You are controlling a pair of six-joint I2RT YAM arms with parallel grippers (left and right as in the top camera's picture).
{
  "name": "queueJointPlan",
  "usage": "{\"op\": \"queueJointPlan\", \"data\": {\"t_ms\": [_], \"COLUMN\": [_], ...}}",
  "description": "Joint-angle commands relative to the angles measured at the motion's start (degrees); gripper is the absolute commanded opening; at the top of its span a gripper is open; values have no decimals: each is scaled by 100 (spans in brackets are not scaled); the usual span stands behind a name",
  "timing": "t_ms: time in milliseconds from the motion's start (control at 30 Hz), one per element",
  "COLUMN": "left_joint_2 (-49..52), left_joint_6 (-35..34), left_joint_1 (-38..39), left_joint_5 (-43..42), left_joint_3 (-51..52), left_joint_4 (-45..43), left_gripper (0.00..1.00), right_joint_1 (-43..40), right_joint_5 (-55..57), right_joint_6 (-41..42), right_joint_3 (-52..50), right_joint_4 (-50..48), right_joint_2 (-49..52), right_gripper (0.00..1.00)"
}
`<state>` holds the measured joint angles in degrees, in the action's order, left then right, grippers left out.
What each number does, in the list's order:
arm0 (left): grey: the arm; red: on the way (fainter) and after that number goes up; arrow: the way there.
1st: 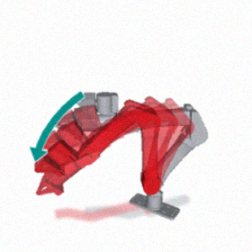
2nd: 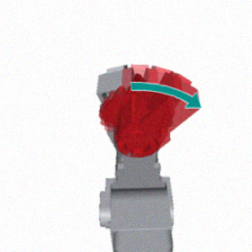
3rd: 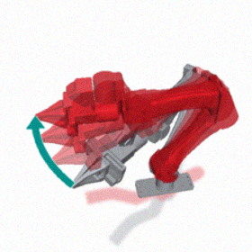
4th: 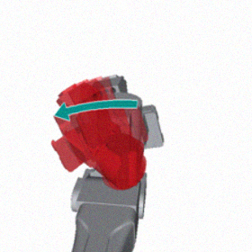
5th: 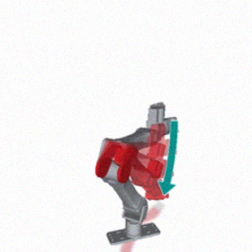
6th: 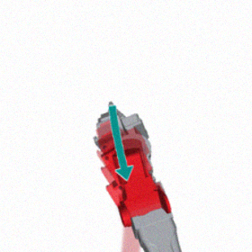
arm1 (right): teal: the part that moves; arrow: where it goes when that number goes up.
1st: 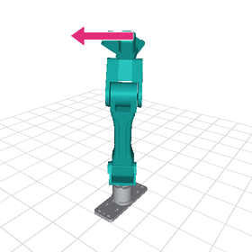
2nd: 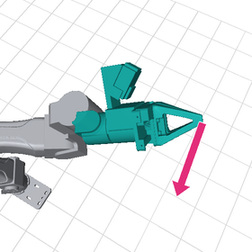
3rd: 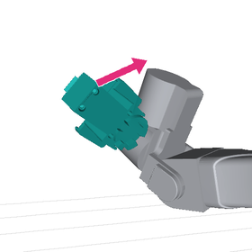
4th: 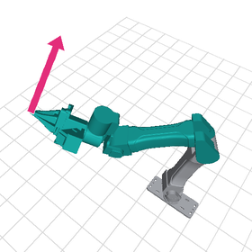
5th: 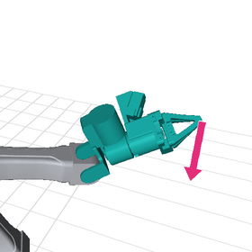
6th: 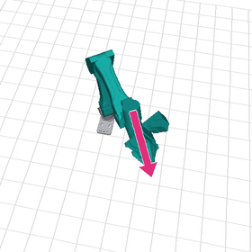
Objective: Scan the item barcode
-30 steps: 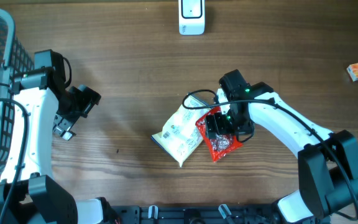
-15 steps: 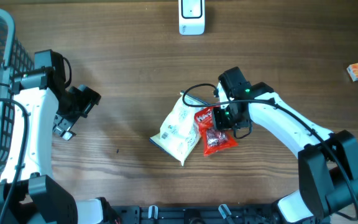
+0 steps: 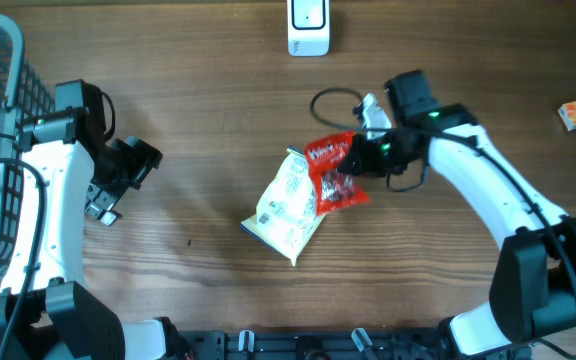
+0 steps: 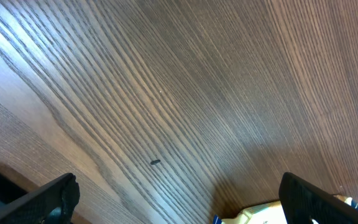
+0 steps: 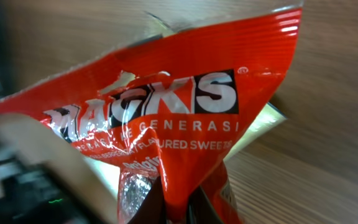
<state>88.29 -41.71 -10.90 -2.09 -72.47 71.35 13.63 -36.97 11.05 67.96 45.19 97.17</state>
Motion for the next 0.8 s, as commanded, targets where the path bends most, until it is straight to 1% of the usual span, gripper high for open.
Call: {"op": "queueJointPlan", "data": {"t_ms": [0,67,133,200,300,400,500,533,567,600,633,700,733,767], "left_joint_2": [0,0,0,0,0,0,0,0,0,0,0,0,0,0], "left_joint_6": [-57,-57,-57,-57,-57,-57,-57,-57,-57,-57,-57,-57,-57,-57], "left_joint_1": [-15,-15,-15,-15,-15,-15,-15,-15,-15,-15,-15,-15,-15,-15], "left_joint_5": [-44,-44,-44,-44,-44,-44,-44,-44,-44,-44,-44,-44,-44,-44], "left_joint_3": [4,4,4,4,4,4,4,4,4,4,4,4,4,4], "left_joint_4": [-2,-4,-2,-2,-4,-2,-4,-2,-2,-2,-2,-2,-2,-2], "left_gripper": [100,100,100,100,100,100,100,100,100,100,100,100,100,100], "right_joint_1": [-415,-529,-535,-481,-302,-72,68,101,105,103,98,98,98,98], "right_joint_5": [-2391,-3156,-3257,-2758,-2090,-925,-197,323,817,1014,1019,1025,1054,1215], "right_joint_6": [-273,-232,-52,44,201,669,1099,1255,1307,1296,1281,1084,949,946], "right_joint_3": [92,87,85,-4,-459,-962,-1362,-1436,-1443,-1440,-1438,-1327,-1154,-946], "right_joint_4": [-321,-560,-706,-693,-702,-879,-1176,-1172,-1060,-984,-962,-798,-560,-258], "right_joint_2": [15,44,61,90,90,90,90,90,87,87,87,85,85,85], "right_gripper": [4,4,4,4,5,4,4,4,6,18,27,53,70,74]}}
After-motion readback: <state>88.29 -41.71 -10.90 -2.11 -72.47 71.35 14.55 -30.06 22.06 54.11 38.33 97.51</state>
